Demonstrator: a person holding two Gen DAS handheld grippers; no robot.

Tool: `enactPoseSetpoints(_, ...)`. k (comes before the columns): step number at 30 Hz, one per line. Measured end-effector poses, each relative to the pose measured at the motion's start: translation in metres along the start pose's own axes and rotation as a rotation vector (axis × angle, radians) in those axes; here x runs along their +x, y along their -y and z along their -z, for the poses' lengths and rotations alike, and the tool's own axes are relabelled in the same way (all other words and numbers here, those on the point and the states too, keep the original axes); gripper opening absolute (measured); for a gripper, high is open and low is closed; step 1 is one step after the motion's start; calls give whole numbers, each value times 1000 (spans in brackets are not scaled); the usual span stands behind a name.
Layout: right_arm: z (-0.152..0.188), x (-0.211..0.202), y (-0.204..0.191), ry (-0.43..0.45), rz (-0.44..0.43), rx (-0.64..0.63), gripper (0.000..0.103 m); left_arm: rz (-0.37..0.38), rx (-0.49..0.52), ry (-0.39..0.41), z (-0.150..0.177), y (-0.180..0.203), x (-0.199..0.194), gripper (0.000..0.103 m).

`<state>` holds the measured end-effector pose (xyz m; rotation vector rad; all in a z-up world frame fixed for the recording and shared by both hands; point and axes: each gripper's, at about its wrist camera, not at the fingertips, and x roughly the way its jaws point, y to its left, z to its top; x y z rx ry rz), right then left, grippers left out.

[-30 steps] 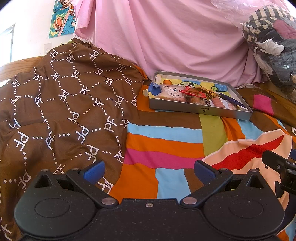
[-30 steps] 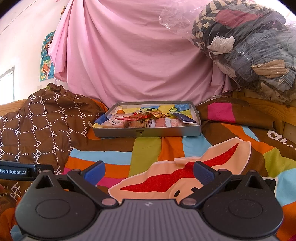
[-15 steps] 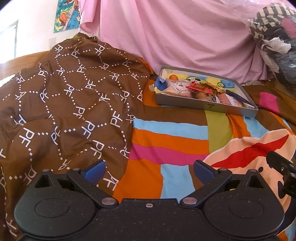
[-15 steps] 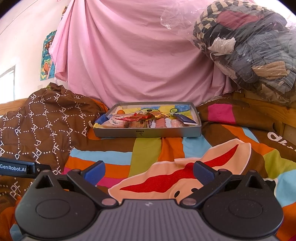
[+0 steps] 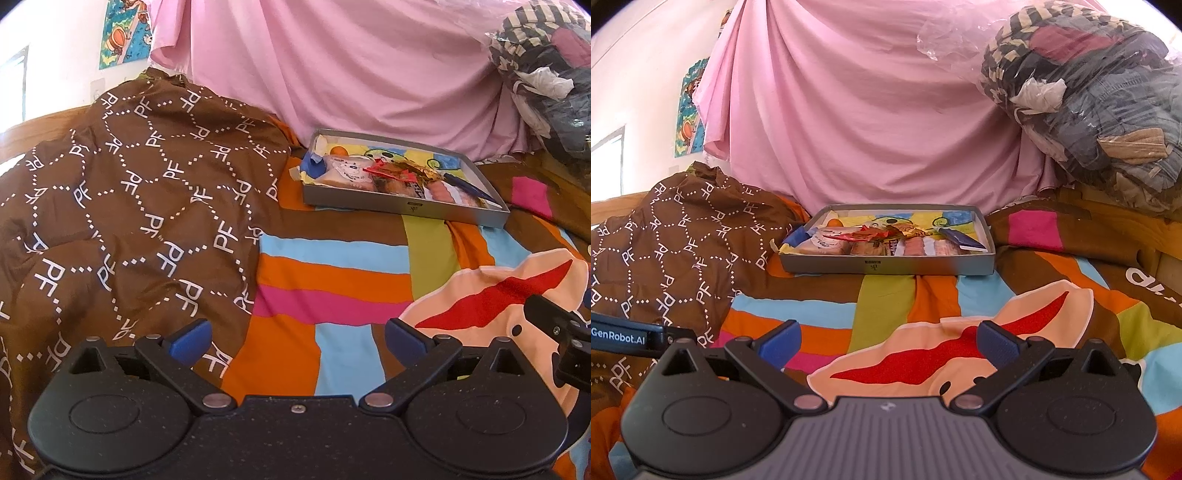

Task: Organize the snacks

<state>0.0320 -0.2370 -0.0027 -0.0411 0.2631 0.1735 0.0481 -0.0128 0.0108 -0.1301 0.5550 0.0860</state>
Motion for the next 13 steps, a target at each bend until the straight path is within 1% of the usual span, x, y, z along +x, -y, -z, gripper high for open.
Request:
enactPoseSetpoints(4, 0, 0, -1, 2, -1, -6, 103, 11, -2, -22, 1, 1, 3, 96)
enactPoseSetpoints(10, 0, 0, 0, 0, -1, -7, 103, 17, 1, -6, 2, 2, 0, 96)
enactPoseSetpoints(13, 0, 0, -1, 1, -1, -8, 103, 7, 6, -5, 2, 3, 0, 96)
